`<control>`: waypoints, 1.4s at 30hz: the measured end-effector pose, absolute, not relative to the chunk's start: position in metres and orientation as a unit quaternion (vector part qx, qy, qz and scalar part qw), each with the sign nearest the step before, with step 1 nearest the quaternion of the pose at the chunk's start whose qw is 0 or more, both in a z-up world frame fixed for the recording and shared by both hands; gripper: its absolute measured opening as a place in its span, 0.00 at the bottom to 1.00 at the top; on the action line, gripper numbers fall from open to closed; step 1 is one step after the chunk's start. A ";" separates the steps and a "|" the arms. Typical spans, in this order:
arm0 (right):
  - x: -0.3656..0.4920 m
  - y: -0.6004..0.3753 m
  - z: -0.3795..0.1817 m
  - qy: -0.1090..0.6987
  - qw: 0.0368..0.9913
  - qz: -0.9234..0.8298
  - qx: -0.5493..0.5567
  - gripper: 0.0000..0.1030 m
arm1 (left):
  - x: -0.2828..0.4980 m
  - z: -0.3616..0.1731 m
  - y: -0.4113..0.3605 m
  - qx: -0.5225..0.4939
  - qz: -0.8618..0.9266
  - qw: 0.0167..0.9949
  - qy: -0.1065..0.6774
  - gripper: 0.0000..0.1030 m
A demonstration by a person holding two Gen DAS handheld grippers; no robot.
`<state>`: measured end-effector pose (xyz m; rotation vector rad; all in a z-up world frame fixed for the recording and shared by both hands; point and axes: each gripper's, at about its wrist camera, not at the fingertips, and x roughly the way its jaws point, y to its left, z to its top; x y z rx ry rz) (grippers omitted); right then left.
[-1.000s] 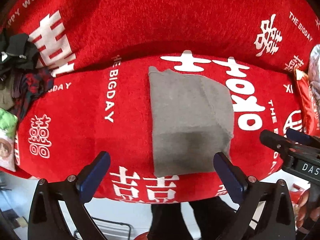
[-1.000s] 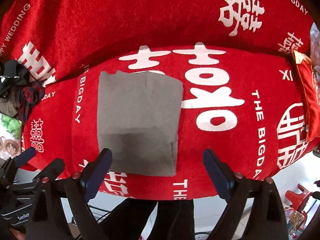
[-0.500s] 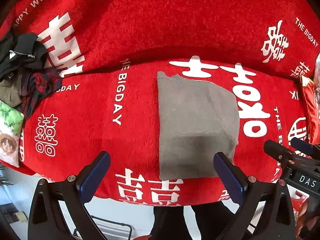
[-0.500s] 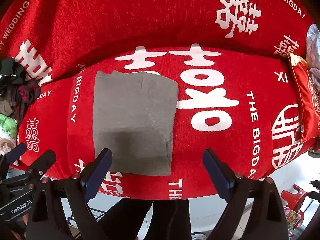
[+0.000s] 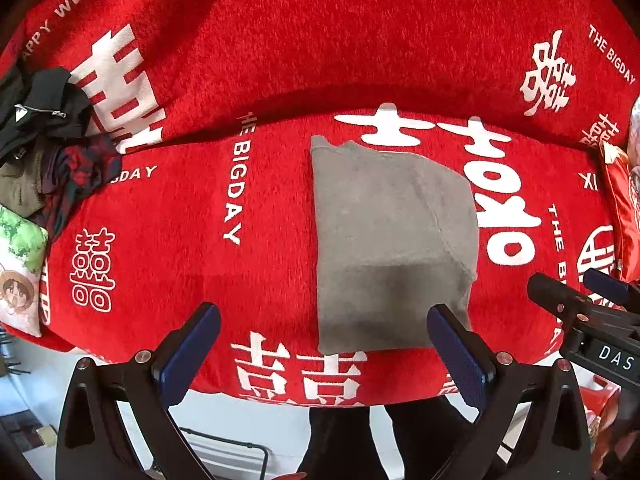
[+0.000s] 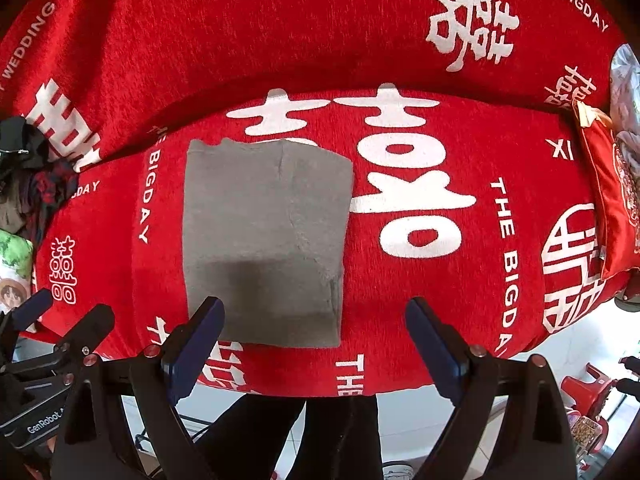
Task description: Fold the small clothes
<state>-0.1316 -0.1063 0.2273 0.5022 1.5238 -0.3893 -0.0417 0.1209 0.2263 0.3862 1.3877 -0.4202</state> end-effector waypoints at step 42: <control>-0.132 -0.102 0.239 0.669 0.691 -0.187 0.200 0.91 | -0.045 0.230 0.125 0.178 -0.189 0.739 0.622 1.00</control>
